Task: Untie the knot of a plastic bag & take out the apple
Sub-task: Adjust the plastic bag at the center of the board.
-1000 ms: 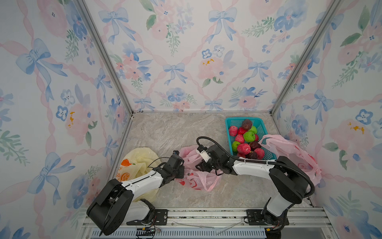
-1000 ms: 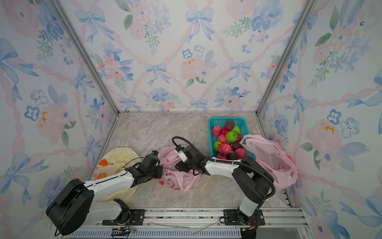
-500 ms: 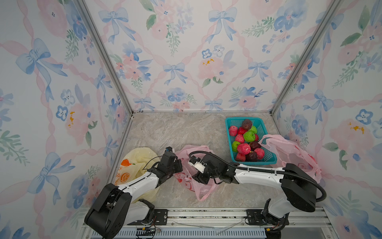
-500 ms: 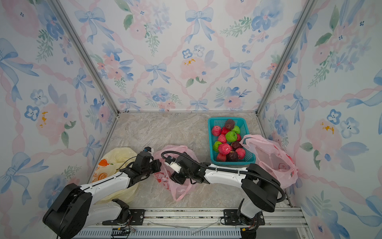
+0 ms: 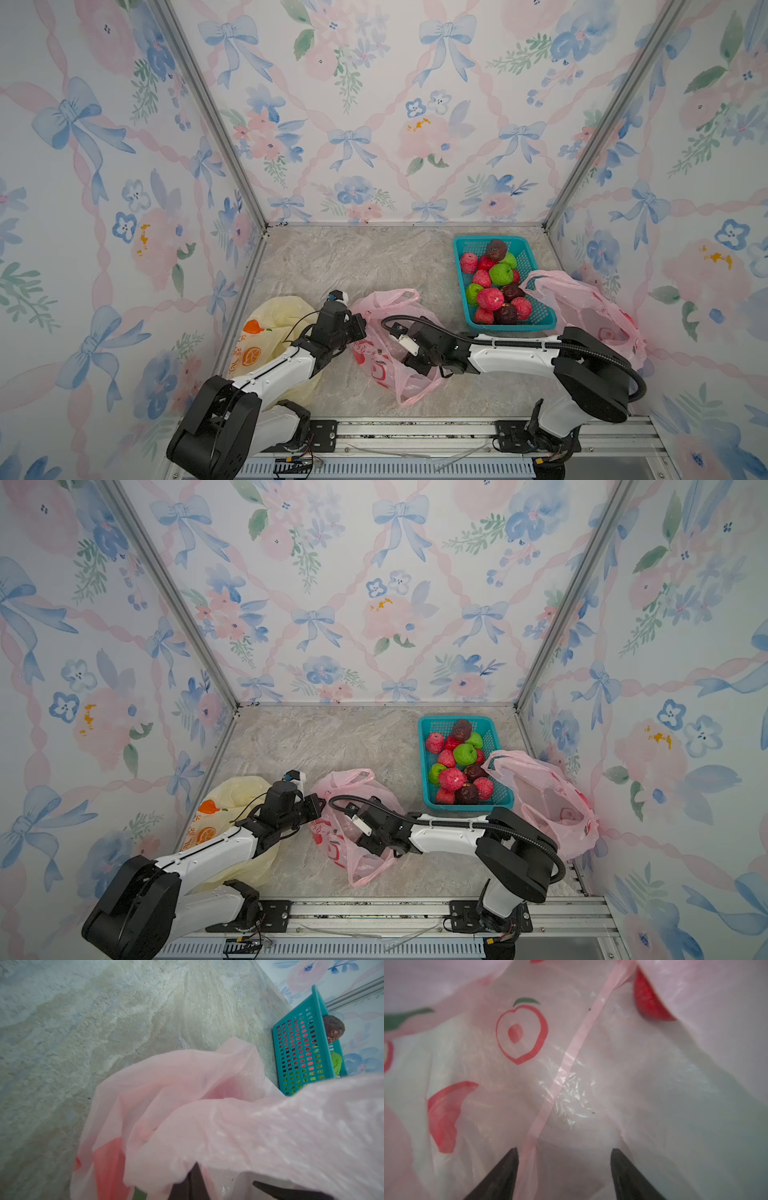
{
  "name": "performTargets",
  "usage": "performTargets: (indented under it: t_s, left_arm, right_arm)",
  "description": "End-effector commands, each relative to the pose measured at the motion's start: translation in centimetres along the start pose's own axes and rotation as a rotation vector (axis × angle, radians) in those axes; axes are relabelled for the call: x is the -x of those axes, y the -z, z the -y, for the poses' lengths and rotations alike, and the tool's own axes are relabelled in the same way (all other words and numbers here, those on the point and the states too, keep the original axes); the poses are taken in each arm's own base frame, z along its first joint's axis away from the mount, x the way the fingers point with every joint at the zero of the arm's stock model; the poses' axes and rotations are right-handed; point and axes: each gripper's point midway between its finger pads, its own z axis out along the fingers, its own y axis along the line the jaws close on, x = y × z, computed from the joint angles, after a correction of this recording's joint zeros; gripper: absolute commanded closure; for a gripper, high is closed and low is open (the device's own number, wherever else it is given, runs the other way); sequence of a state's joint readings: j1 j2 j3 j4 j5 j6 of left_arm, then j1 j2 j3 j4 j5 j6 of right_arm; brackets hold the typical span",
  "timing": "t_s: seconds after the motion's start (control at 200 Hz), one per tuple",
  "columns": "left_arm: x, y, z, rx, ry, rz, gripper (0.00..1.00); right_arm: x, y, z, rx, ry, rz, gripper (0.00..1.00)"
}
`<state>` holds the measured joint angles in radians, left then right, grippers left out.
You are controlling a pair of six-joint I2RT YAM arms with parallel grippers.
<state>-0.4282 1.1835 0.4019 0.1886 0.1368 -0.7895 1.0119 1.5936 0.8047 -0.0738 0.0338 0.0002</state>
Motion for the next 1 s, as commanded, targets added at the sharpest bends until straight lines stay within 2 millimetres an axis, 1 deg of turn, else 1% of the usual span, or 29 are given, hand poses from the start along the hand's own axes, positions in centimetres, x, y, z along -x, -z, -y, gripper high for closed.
performTargets:
  t_s: [0.0,0.07,0.165,0.205,0.23,0.24,0.255,0.345,0.485,0.6,0.655,0.72,0.795,0.81,0.82,0.835,0.9,0.945,0.995]
  left_arm:
    - [0.2,-0.1,0.2,-0.018,-0.045,0.002,1.00]
    - [0.4,0.1,0.7,-0.036,-0.079,0.014,1.00]
    - [1.3,0.5,2.0,-0.083,-0.135,0.039,1.00]
    - [1.8,0.8,2.7,-0.100,-0.162,0.053,1.00]
    - [2.1,0.9,3.1,-0.110,-0.179,0.061,1.00]
    - [2.3,1.0,3.3,-0.115,-0.187,0.066,1.00]
    - [2.5,1.1,3.5,-0.121,-0.199,0.073,1.00]
    - [3.9,2.1,5.5,-0.165,-0.274,0.131,1.00]
    - [6.2,4.0,9.1,-0.240,-0.384,0.229,1.00]
    - [7.2,5.1,12.4,-0.319,-0.468,0.254,1.00]
    - [7.2,5.4,14.2,-0.365,-0.514,0.250,1.00]
    - [6.9,5.7,16.1,-0.415,-0.560,0.244,1.00]
    - [6.2,6.2,17.6,-0.467,-0.599,0.232,1.00]
    - [6.0,6.3,17.7,-0.475,-0.605,0.230,1.00]
    - [5.8,6.3,17.8,-0.480,-0.609,0.226,1.00]
    - [5.6,6.4,18.0,-0.488,-0.615,0.225,1.00]
    - [4.8,6.6,17.8,-0.499,-0.620,0.211,1.00]
    - [4.0,6.5,17.0,-0.488,-0.621,0.199,1.00]
    - [3.4,6.1,15.4,-0.450,-0.622,0.190,1.00]
  right_arm:
    - [5.5,2.5,2.0,0.026,-0.154,0.218,0.26]
    - [6.5,2.2,3.3,0.019,-0.215,0.224,0.27]
    - [6.9,0.9,3.7,0.006,-0.240,0.206,0.30]
    - [6.7,0.1,4.1,-0.016,-0.257,0.193,0.30]
    - [7.0,0.1,4.5,-0.031,-0.272,0.197,0.30]
    - [6.5,-0.5,4.7,-0.041,-0.278,0.179,0.30]
    - [6.3,-0.9,4.8,-0.052,-0.284,0.172,0.30]
    - [5.9,-1.6,5.8,-0.112,-0.323,0.174,0.30]
    - [6.1,-1.5,7.0,-0.177,-0.359,0.237,0.29]
    - [7.0,-1.0,7.6,-0.195,-0.380,0.300,0.26]
    - [7.6,-0.5,7.7,-0.196,-0.393,0.339,0.24]
    - [7.9,0.1,8.1,-0.219,-0.414,0.378,0.24]
    - [7.2,0.4,8.7,-0.257,-0.441,0.389,0.24]
    - [6.9,0.4,8.8,-0.262,-0.443,0.386,0.24]
    - [7.2,1.0,8.9,-0.264,-0.448,0.405,0.24]
    - [7.2,1.3,9.0,-0.269,-0.451,0.414,0.23]
    - [6.7,1.8,9.4,-0.279,-0.465,0.422,0.22]
    - [6.4,2.0,9.6,-0.278,-0.472,0.421,0.22]
    - [6.2,2.2,9.8,-0.280,-0.472,0.417,0.21]
